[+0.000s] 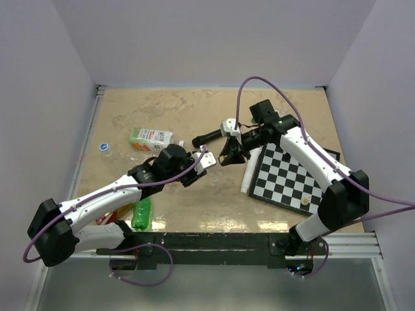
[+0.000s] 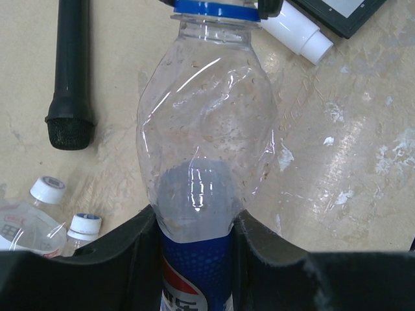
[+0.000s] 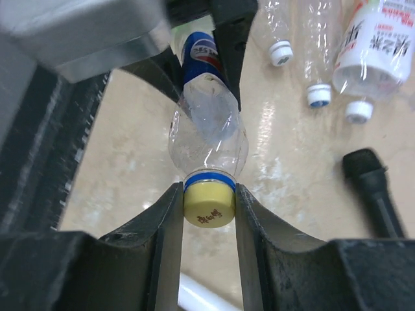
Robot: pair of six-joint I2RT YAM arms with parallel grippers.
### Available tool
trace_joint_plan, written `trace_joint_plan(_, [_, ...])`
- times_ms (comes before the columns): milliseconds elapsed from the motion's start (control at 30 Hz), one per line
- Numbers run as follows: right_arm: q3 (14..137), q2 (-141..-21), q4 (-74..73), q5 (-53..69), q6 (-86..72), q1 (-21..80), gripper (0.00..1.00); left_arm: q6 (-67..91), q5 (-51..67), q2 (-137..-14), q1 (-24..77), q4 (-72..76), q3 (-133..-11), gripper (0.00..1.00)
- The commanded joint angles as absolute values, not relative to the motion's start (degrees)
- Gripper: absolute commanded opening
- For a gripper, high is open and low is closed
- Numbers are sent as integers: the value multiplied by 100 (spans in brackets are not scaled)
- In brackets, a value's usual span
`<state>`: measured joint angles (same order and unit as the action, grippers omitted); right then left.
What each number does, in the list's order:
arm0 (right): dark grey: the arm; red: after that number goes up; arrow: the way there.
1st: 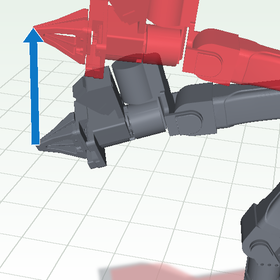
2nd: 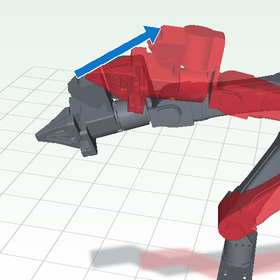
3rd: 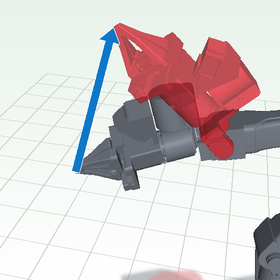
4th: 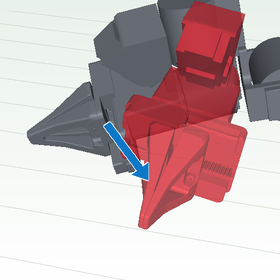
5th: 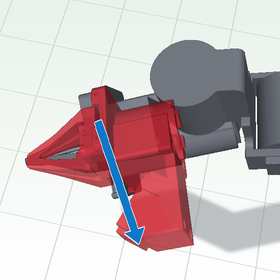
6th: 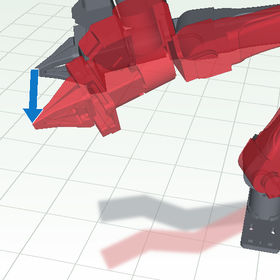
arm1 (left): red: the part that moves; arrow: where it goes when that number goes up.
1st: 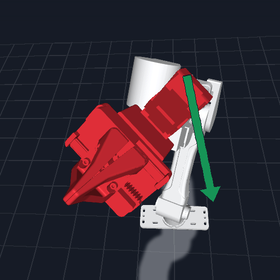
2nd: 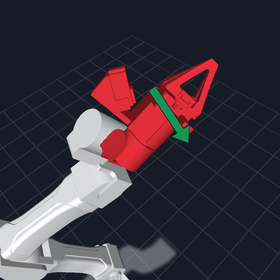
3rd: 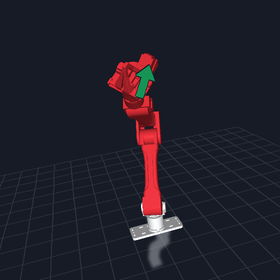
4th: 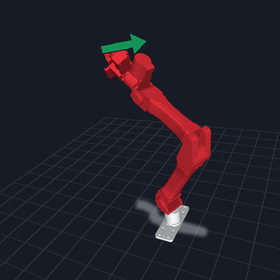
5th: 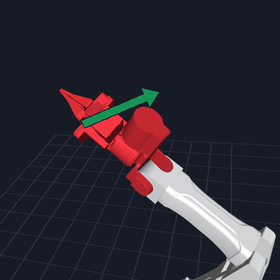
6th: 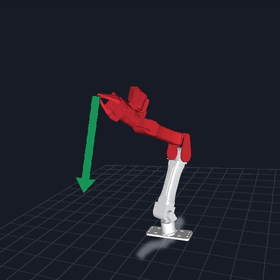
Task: Unscrew the bottle caps
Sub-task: Unscrew the bottle cap from the plastic bottle.
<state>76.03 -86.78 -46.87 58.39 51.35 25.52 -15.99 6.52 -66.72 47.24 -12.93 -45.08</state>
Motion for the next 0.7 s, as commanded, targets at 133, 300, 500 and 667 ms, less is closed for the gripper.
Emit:
trace_joint_plan(133, [8060,-8763,-6189,5362,10379,2522,0,-1643,659,-6548,4693,-1063,-4544,0])
trace_joint_plan(300, [7946,-8464,-5705,5080,10336,2522,0,-1635,677,-6548,4693,-1063,-4535,0])
trace_joint_plan(500, [7533,-8393,-5607,5536,10029,2514,8,-1635,712,-6557,4693,-1055,-4544,0])
trace_joint_plan(667, [7479,-8516,-5818,5818,9433,2514,48,-1635,703,-6548,4702,-1063,-4535,0])
